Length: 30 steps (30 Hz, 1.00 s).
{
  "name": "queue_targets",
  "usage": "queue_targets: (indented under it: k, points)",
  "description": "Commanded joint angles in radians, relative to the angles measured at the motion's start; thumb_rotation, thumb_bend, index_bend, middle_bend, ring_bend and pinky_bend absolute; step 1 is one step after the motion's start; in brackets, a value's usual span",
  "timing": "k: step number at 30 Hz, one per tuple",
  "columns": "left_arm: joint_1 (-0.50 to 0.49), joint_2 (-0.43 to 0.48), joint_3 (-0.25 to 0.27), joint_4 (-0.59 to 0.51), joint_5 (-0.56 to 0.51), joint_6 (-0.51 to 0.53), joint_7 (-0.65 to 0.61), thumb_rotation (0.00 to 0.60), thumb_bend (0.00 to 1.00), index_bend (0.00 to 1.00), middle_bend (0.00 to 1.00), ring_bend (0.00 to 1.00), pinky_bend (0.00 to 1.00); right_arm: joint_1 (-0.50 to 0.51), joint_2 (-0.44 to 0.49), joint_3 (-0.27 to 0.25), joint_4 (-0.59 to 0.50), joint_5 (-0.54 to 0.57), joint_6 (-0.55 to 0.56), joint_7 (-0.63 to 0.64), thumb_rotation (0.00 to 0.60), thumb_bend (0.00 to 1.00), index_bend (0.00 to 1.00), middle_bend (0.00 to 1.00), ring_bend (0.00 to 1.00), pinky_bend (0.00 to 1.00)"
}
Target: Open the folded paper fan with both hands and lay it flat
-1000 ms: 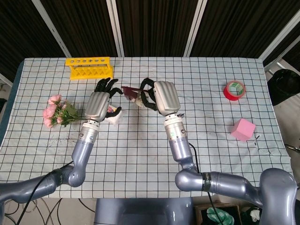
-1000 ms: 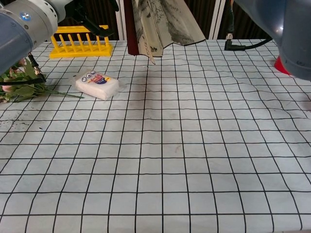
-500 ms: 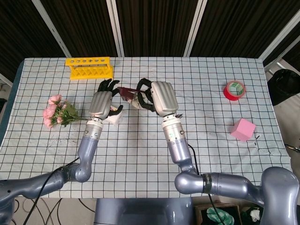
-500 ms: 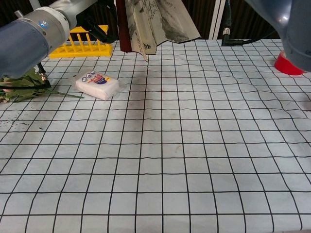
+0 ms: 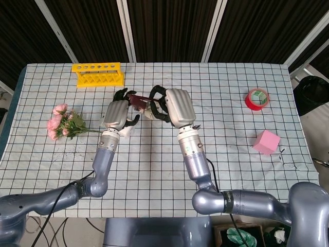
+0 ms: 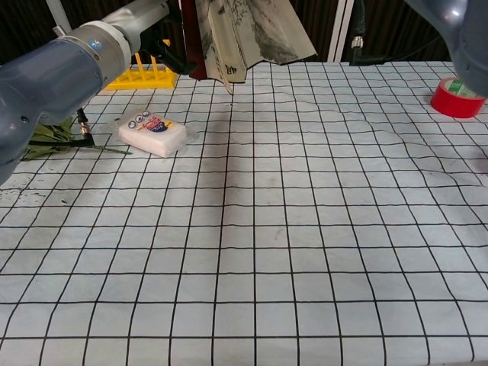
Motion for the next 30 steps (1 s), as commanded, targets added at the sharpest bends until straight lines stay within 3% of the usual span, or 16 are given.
queue_targets:
  k: [1,30]
  points:
    - [-0.01,-0.006,0.0,0.015,-0.006,-0.001,0.006,0.6,0.37,0.49,0.17,0.0,0.03,0.0,0.005,0.0,-0.005,0.003,0.002,0.002,0.6,0.61,0.9,0.98,1.0,0.96]
    - [-0.045,-0.069,0.005,0.106,-0.01,0.028,-0.035,0.6,0.45,0.65,0.25,0.0,0.08,-0.001,0.048,-0.025,-0.03,0.037,0.008,0.02,0.6,0.61,0.9,0.98,1.0,0.96]
